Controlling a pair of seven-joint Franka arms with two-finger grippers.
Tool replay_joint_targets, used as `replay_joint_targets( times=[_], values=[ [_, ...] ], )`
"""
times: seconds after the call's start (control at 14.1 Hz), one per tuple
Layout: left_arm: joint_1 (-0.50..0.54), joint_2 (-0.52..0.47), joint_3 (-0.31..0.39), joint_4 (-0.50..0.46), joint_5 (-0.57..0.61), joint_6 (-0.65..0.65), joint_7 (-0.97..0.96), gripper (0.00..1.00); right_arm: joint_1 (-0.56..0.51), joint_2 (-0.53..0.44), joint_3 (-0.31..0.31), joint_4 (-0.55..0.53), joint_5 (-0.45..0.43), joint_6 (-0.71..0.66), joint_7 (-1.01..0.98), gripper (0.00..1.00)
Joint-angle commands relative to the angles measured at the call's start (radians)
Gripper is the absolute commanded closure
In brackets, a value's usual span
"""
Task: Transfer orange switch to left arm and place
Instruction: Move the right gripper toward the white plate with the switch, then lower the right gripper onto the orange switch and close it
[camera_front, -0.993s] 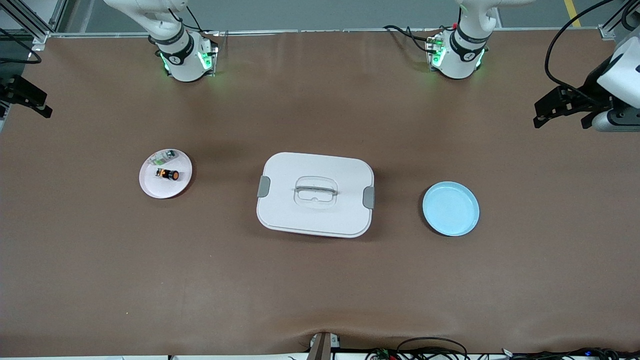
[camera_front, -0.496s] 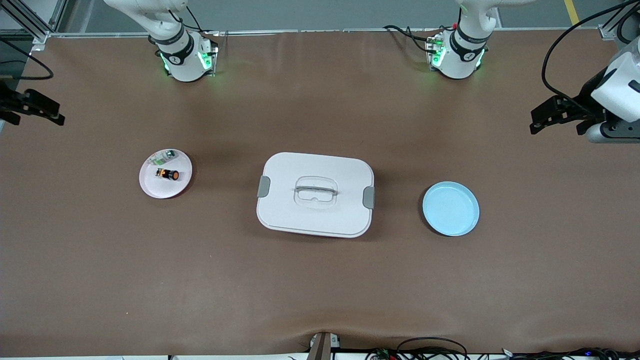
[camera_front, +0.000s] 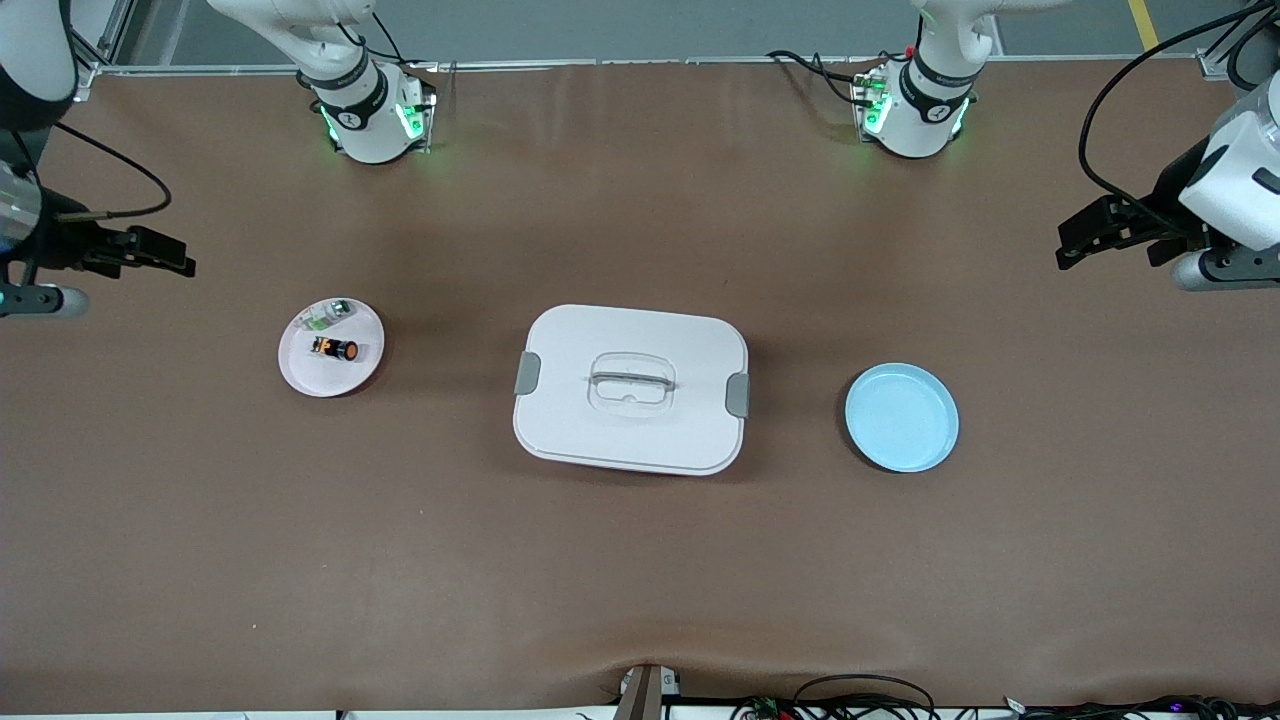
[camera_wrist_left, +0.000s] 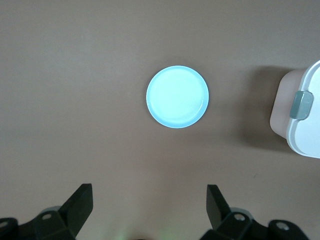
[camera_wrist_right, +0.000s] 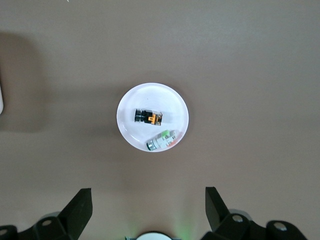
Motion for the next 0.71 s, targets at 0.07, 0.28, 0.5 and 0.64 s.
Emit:
replay_joint_targets(
  times=[0.07,0.28,0.5,0.64],
  values=[
    [0.005,-0.017,-0.004,-0.022,0.013,-0.006,-0.014,0.0,-0.019,-0.026,0.003,-0.168,0.054,0.135,-0.004,0.0],
    [0.005,-0.017,-0.004,-0.037,0.017,-0.005,-0.014,0.0,-0.019,-0.027,0.005,-0.28,0.06,0.27,0.002,0.0],
    [0.001,-0.003,-0.007,-0.039,0.029,0.023,-0.009,0.0,-0.019,-0.024,0.005,-0.395,0.081,0.431,0.003,0.0],
    [-0.019,0.008,-0.026,-0.042,0.092,0.037,-0.015,0.0,-0.016,-0.014,0.003,-0.432,0.136,0.487,0.011,0.0]
  ],
)
